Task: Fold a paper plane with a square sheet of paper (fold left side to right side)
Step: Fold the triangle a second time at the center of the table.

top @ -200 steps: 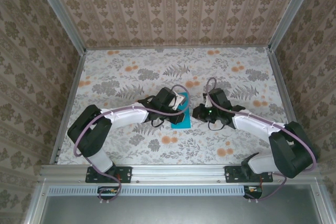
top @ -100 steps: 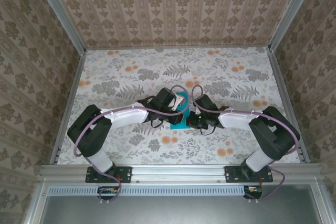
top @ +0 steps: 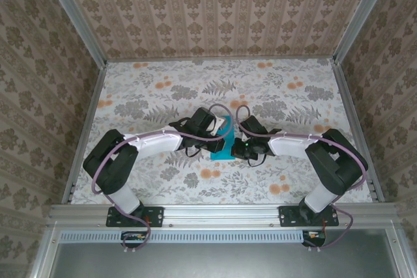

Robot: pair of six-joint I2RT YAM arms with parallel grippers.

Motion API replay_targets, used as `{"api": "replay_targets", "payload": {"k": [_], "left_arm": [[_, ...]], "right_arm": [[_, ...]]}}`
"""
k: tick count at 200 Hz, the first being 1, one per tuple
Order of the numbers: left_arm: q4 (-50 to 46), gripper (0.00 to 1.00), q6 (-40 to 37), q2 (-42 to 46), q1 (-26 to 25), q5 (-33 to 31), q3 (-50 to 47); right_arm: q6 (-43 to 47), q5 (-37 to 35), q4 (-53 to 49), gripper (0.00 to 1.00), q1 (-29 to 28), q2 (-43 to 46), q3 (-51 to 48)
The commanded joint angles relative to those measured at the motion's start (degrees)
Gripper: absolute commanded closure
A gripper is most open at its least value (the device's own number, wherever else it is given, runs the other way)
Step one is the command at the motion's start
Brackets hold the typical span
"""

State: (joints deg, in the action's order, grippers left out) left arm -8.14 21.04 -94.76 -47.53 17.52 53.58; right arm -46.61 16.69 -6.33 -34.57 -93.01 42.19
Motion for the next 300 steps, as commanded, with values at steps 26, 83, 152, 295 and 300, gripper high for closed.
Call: {"api": "replay_targets", "payload": {"k": [26, 83, 152, 295, 300], "left_arm": [[-2.80, 0.92, 0.19, -0.25, 1.08, -0.56, 0.33], [-3.77, 0.92, 0.30, -1.95, 2.26, -1.14, 0.77], [-4.12, 0.93, -0.48, -4.63, 3.98, -0.91, 2.44], [-5.22, 0.93, -1.94, -7.52, 5.44, -1.35, 4.14], [-5.32, 0.93, -2.04, -7.54, 5.48, -1.35, 4.16]], "right_arm": [[1.08, -1.92, -5.70, 0.96, -0.50, -2.45, 0.42], [1.45, -2.19, -6.13, 0.96, -0.59, -2.51, 0.43], [1.70, -2.09, -6.68, 0.96, -0.66, -2.55, 0.61], [2.27, -2.10, -7.82, 0.96, -0.86, -3.16, 0.92], [2.23, -2.08, -7.78, 0.96, -0.88, -3.14, 0.96]]}}
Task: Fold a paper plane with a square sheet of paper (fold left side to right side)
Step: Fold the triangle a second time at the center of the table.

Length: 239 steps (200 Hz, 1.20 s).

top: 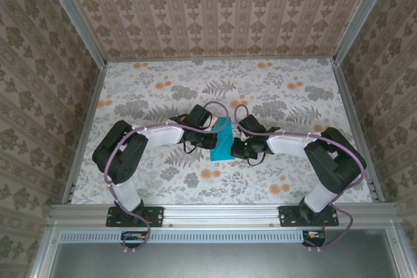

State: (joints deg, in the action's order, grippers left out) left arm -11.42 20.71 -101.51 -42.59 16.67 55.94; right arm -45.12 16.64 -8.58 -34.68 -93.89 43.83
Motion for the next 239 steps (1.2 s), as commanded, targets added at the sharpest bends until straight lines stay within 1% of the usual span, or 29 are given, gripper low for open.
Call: {"api": "replay_targets", "payload": {"k": [1, 90, 239], "left_arm": [[-2.08, 0.93, -1.67, -0.79, 0.51, -0.54, 1.84], [-3.17, 0.93, -2.43, -1.05, 0.70, -2.06, 2.29], [-2.42, 0.92, -3.21, -1.19, 0.91, -2.60, 2.57]], "right_arm": [[0.74, -2.04, -5.55, 0.96, -0.76, -2.31, -0.68], [0.87, -2.23, -6.15, 0.96, -0.83, -2.53, -0.42], [1.23, -2.39, -7.08, 0.96, -1.01, -3.24, 0.29]]}}
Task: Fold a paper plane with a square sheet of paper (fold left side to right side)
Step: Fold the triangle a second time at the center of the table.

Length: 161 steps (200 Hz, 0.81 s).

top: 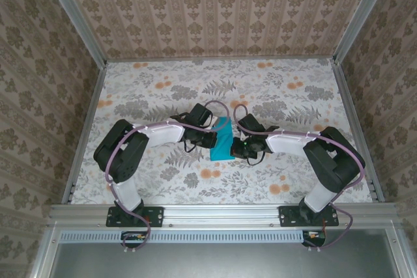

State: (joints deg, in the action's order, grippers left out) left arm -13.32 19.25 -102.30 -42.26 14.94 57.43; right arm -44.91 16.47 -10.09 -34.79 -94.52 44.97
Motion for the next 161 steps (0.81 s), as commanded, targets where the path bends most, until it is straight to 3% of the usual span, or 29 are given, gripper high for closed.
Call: {"api": "replay_targets", "payload": {"k": [1, 161], "left_arm": [[-0.50, 0.92, -1.75, -0.38, 0.59, -0.88, 1.05], [-0.38, 0.93, -2.03, -1.43, 0.81, -0.79, 1.54]], "right_arm": [[0.94, -2.22, -5.61, 0.96, -0.90, -2.60, -0.85], [1.22, -2.14, -6.01, 0.96, -0.90, -3.28, -0.59]]}}
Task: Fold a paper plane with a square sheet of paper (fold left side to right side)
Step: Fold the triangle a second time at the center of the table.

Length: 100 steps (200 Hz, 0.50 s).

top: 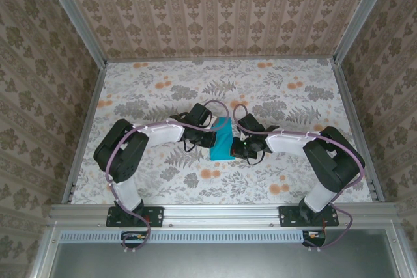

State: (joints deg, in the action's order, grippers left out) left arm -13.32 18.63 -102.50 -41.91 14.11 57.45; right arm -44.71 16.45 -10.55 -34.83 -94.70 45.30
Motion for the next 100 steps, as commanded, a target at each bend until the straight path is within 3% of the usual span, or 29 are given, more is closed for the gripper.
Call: {"api": "replay_targets", "payload": {"k": [1, 100], "left_arm": [[-0.39, 0.93, -1.41, -1.22, 0.44, 0.04, 1.52], [-0.39, 0.92, -1.89, -1.92, 0.45, 0.39, 1.96]], "right_arm": [[1.03, -2.12, -5.59, 0.96, -0.90, -3.07, -0.91], [1.12, -2.12, -5.78, 0.96, -0.94, -3.13, -0.83]]}}
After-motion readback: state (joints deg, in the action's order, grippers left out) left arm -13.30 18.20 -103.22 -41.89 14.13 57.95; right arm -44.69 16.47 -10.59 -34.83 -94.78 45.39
